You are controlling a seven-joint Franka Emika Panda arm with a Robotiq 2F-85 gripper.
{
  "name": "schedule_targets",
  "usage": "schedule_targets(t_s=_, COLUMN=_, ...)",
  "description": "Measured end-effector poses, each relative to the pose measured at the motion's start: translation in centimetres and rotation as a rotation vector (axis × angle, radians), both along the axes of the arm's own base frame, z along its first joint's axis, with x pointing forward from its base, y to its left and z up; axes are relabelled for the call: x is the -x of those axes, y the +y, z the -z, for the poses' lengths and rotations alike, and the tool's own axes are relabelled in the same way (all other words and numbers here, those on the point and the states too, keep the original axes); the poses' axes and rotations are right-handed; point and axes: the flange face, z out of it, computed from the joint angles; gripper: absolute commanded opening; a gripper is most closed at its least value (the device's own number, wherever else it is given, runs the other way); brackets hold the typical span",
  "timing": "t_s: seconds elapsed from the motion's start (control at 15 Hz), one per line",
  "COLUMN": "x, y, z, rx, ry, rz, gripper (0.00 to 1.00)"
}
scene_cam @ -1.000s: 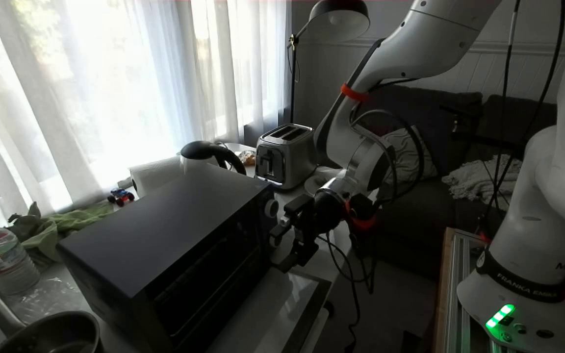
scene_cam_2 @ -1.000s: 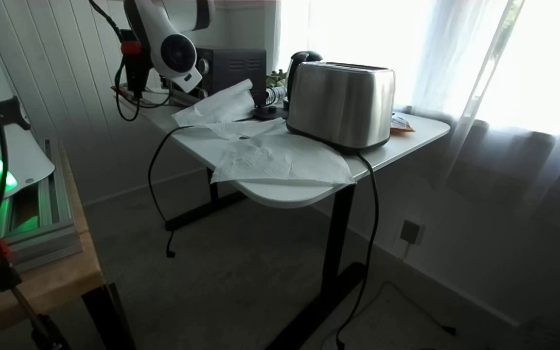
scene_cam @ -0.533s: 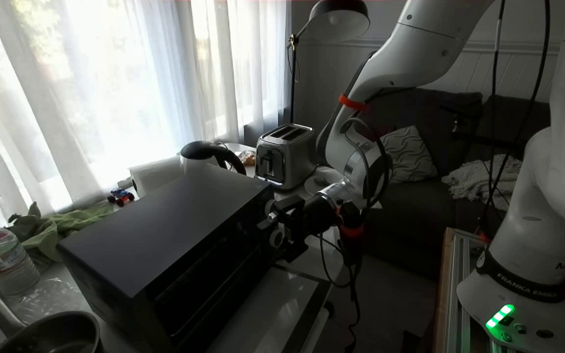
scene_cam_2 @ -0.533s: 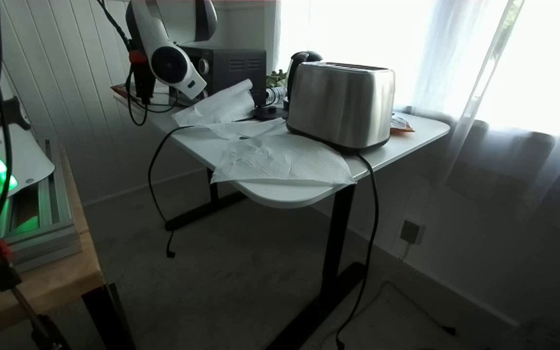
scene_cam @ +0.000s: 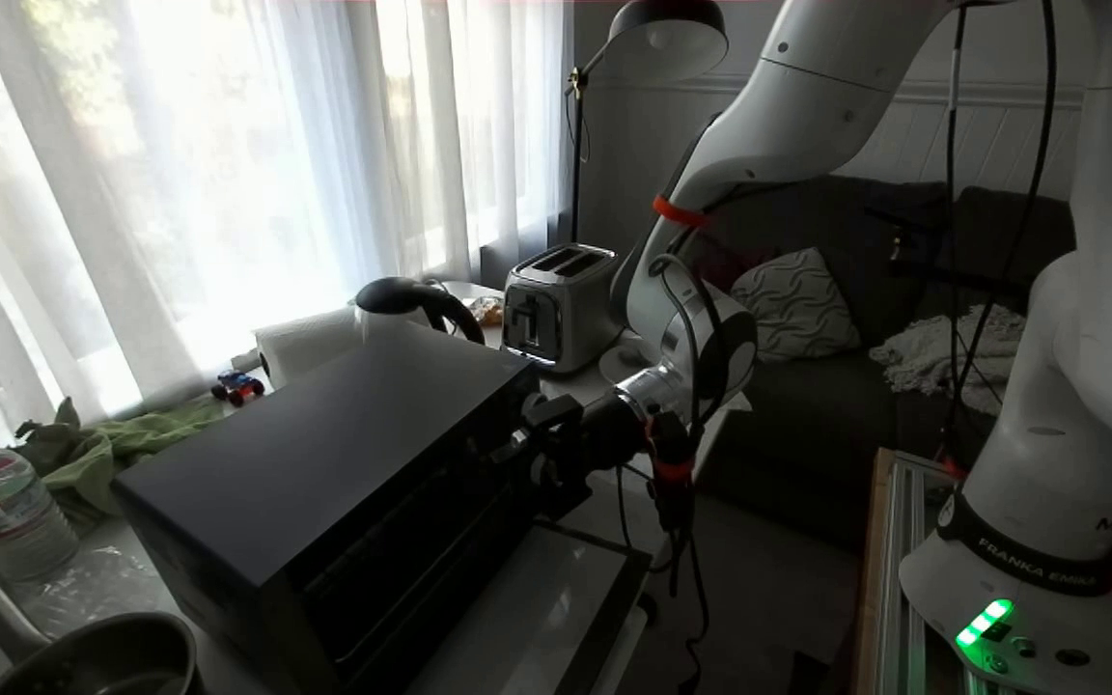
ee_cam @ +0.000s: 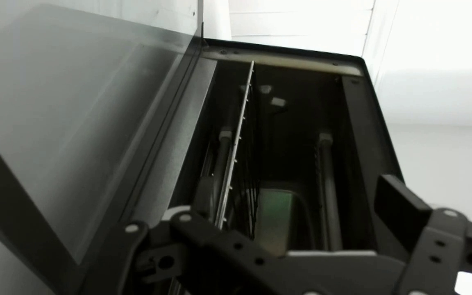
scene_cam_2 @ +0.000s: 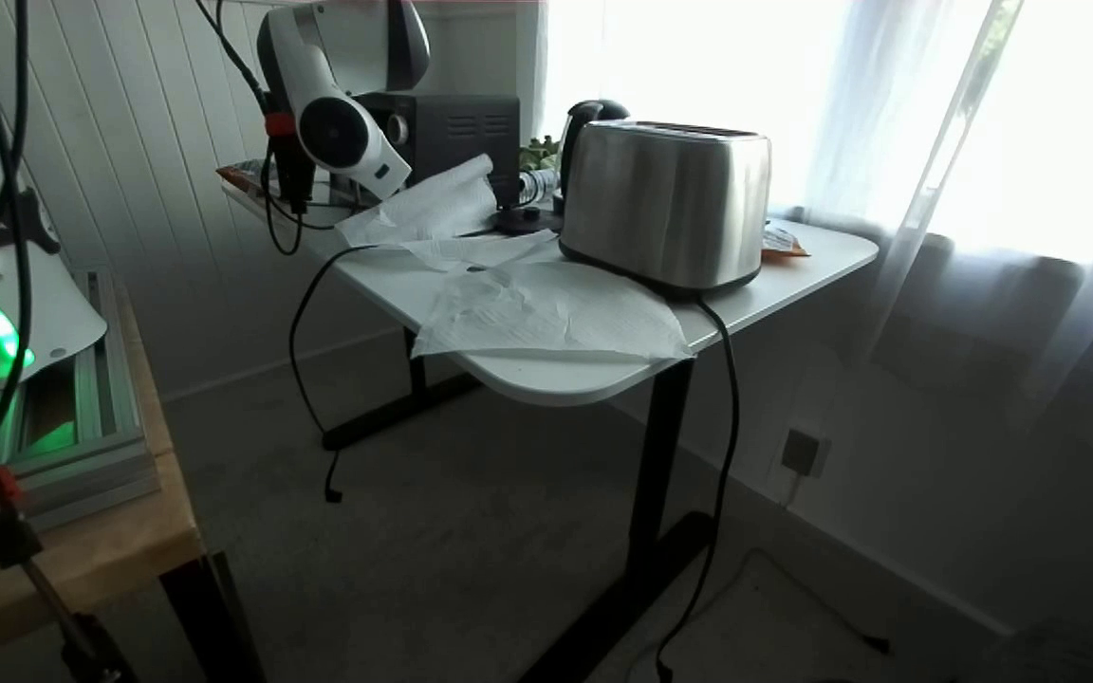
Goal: Pull the bottom tray completely out of the oven
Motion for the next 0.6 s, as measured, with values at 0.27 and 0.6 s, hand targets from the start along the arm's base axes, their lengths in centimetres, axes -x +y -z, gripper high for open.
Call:
schedule_targets(t_s=0.27, x=-0.8, y=0.5, z=0.4, rx=0.028, ry=-0.031, rz=0.009, gripper=1.0)
schedule_targets(t_s=0.6, x=-1.4, y=0.7, z=1.2, rx=0.02, ry=-0.028, rz=0.071, gripper=0.94)
